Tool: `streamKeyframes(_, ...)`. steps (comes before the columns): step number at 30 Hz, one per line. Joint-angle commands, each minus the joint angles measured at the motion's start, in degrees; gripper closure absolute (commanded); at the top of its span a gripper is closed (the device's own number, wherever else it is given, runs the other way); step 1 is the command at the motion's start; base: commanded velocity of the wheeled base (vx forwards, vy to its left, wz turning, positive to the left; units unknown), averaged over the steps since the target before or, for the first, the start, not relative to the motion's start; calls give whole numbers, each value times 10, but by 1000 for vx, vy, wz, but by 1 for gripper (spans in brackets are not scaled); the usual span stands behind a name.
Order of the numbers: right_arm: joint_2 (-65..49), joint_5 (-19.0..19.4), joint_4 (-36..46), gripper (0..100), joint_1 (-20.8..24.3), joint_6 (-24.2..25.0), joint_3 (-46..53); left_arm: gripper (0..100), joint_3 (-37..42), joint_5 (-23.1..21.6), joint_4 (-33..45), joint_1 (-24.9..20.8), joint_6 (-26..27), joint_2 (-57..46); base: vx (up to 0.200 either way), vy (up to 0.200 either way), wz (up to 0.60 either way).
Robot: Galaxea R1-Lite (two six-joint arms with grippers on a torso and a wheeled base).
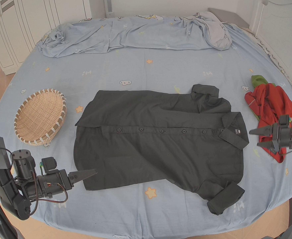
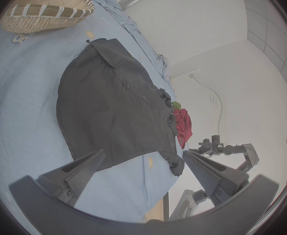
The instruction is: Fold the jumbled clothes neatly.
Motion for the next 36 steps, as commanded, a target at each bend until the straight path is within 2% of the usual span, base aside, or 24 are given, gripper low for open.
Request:
streamKeyframes(1, 207, -1, -10, 0, 20, 4, -248, 0, -8, 0, -10, 8, -1, -1, 0, 0, 0)
streamKeyframes(7, 360, -7, -6, 0, 47, 43, -483, 0, -10, 0, -10, 9, -2, -5, 0, 0, 0)
streamKeyframes(14, 486, -11, -9, 0, 69, 82, -674, 0, -15, -2, -10, 7, -2, -14, 0, 0, 0)
streamKeyframes(16, 500, -12, -10, 0, 73, 88, -674, 0, -14, -2, -10, 7, -3, -18, 0, 0, 0)
streamKeyframes(19, 526, -11, -82, 0, 94, 112, -674, 0, -7, -2, -10, 8, -3, -26, 0, 0, 0)
streamKeyframes(28, 553, -16, -168, 0, 104, 112, -674, 0, 19, -2, -10, 8, -2, -63, 0, 0, 0)
streamKeyframes(36, 553, -42, -225, 0, 111, 113, -674, 0, 37, -3, -10, 8, -2, -95, 0, 0, 0)
